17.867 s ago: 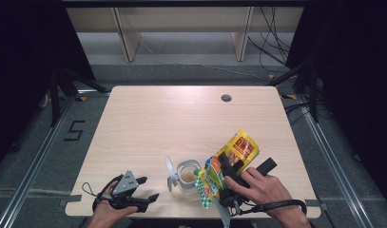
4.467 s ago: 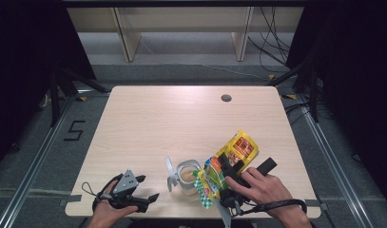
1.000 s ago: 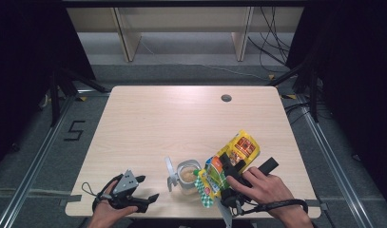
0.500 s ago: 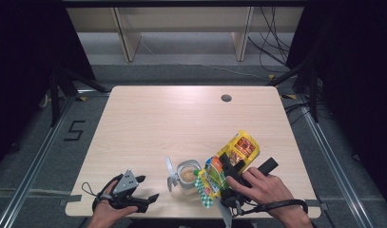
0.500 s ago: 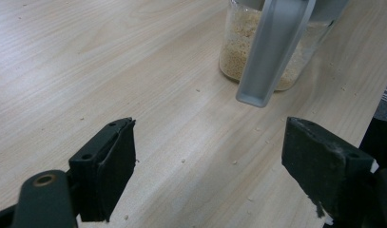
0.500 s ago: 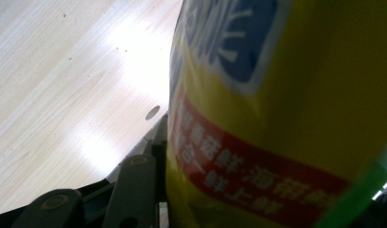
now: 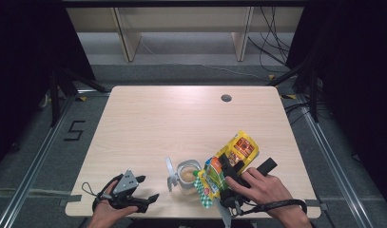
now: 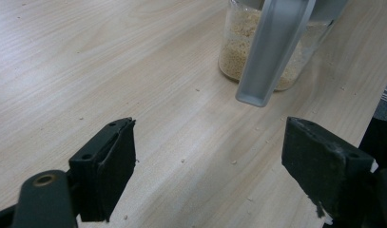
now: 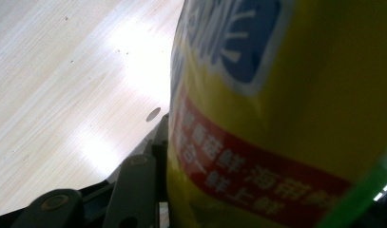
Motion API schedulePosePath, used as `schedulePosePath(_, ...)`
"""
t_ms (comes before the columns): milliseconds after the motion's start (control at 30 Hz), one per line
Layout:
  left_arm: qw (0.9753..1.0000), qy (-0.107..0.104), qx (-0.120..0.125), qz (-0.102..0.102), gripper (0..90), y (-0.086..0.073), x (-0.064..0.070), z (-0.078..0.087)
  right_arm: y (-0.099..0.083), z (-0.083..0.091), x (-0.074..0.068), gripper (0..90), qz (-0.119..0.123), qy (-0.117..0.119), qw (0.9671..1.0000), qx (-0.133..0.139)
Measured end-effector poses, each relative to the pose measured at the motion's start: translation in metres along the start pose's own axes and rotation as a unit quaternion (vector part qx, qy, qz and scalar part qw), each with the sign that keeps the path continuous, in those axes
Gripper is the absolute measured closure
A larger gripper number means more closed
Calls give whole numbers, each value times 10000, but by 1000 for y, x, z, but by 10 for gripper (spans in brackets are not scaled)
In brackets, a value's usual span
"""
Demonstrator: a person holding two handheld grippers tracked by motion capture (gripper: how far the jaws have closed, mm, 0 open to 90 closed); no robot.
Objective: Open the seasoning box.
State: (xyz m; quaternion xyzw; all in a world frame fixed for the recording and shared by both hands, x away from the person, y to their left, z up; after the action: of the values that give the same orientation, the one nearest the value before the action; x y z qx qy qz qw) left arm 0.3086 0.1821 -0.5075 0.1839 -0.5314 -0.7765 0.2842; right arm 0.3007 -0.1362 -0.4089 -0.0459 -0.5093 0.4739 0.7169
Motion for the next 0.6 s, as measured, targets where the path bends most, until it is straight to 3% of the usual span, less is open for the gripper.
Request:
schedulePosePath(33, 10000, -4, 1, 11, 182, 0, 0, 0, 0, 0, -1, 610, -86, -55, 9999, 26)
schedulePosePath(367, 10000, 4, 1, 1, 182, 0, 0, 0, 0, 1, 0, 610, -39, -79, 10000, -30)
schedulePosePath(433, 9998, 43, -1, 171, 182, -1, 2, 0, 0, 2, 0, 611, -97, -88, 9999, -39)
schedulePosePath(600, 9998, 43, 30, 175, 182, -1, 2, 0, 0, 2, 0, 610, -37, -63, 10000, -50)
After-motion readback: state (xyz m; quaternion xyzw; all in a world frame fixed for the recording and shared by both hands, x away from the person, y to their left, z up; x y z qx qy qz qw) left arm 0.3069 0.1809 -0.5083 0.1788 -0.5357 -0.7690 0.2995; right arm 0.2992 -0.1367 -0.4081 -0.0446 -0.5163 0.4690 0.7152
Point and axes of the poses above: each handheld gripper's, and its own axes: z roughly backward along the jaws, y roughly out of its top, x roughly to its right, the point moved 2 cm from there along -z, roughly forward along the jaws, and after that the axes turned 14 degrees about x, right-handed, at the moved point
